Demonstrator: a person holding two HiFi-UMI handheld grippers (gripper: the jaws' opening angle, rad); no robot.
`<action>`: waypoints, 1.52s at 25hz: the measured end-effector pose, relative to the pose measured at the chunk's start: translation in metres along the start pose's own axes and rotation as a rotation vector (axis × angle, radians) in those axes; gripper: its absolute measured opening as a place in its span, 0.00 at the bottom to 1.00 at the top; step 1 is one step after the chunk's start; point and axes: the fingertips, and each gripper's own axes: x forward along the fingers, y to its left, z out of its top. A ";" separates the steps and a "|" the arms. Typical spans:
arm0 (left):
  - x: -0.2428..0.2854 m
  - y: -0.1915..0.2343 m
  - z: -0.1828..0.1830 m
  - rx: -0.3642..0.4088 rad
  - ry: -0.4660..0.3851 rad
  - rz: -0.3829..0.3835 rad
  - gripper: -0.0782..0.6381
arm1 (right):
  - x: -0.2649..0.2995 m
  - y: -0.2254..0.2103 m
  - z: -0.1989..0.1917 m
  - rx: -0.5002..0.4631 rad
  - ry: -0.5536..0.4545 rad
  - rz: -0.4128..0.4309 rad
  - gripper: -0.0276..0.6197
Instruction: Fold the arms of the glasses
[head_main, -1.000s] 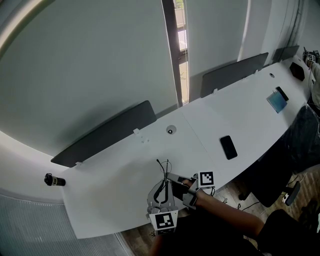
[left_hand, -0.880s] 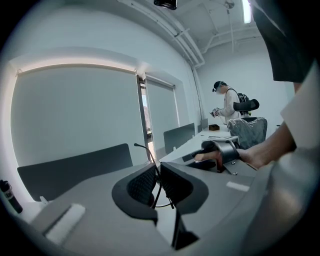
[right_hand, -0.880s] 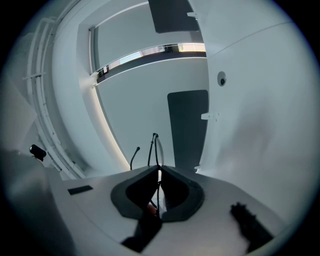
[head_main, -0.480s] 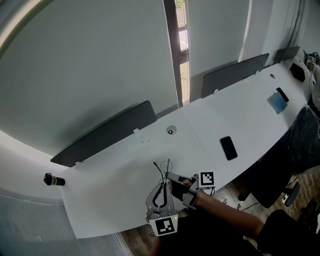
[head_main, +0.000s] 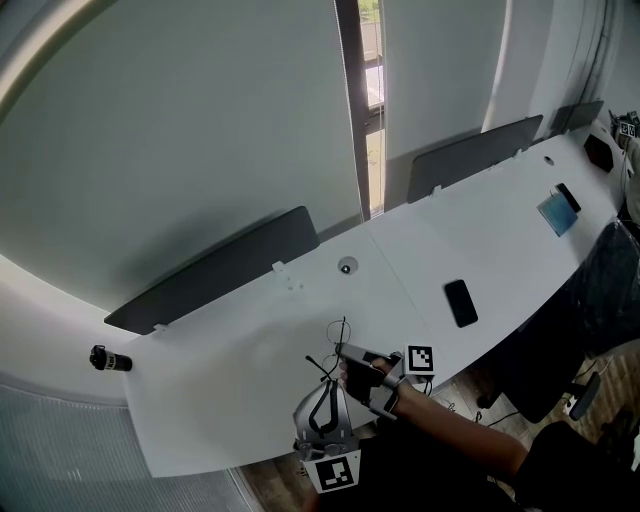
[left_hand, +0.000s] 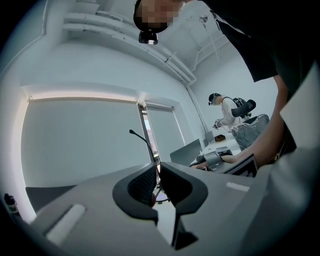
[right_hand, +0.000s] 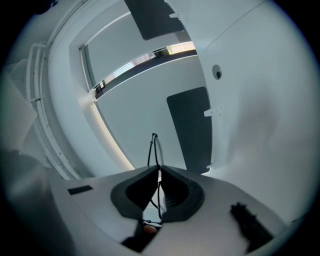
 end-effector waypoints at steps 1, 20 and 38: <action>-0.002 0.000 0.000 -0.002 -0.005 0.000 0.15 | 0.000 0.000 0.002 0.006 -0.008 0.003 0.08; -0.006 0.016 -0.044 -0.191 0.120 -0.022 0.16 | 0.013 -0.002 -0.004 -0.740 0.368 -0.325 0.08; -0.020 -0.030 -0.104 0.378 0.220 -0.426 0.25 | -0.037 -0.075 -0.022 -0.611 0.812 -0.847 0.08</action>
